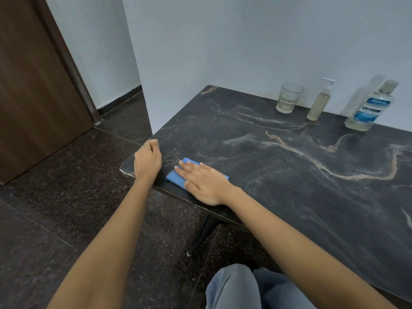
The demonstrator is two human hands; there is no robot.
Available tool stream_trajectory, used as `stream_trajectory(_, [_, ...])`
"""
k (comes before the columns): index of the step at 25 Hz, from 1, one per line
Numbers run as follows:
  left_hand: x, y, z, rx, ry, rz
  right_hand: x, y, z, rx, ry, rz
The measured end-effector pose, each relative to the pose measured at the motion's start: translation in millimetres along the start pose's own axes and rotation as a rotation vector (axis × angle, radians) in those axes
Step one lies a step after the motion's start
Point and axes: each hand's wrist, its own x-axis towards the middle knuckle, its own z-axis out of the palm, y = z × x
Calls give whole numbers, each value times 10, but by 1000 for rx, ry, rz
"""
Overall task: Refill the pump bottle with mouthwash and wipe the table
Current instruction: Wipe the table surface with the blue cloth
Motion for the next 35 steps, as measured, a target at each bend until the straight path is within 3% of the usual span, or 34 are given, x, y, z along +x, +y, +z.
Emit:
stream_trajectory(3, [-17,-28,44,169,-15,162,490,300,-92,18,-1,152])
stream_trajectory(6, [-27,-76,27,205,-27,214,646,815,-247,41,21,299])
stream_trajectory(10, [-68,-48,52,234,-28,234,22,1574,-447,25,91,583])
stream_trajectory(12, [-85,-53,67,245,-30,262,-416,1606,-400,43,120,694])
stream_trajectory(14, [-85,-54,77,243,-49,292,-663,1318,-220,16,130,673])
stream_trajectory(20, [6,28,136,181,-83,206,-126,446,45,-8,95,215])
stream_trajectory(24, [74,233,357,175,-127,245,391,1089,-324,13,41,337])
stream_trajectory(29, [167,461,581,167,-128,285,-162,1882,-483,44,123,661])
stream_trajectory(31, [214,508,685,184,-109,293,-291,1700,-278,4,147,639])
stream_trajectory(35, [319,509,850,208,-117,303,263,1251,-136,-9,140,356])
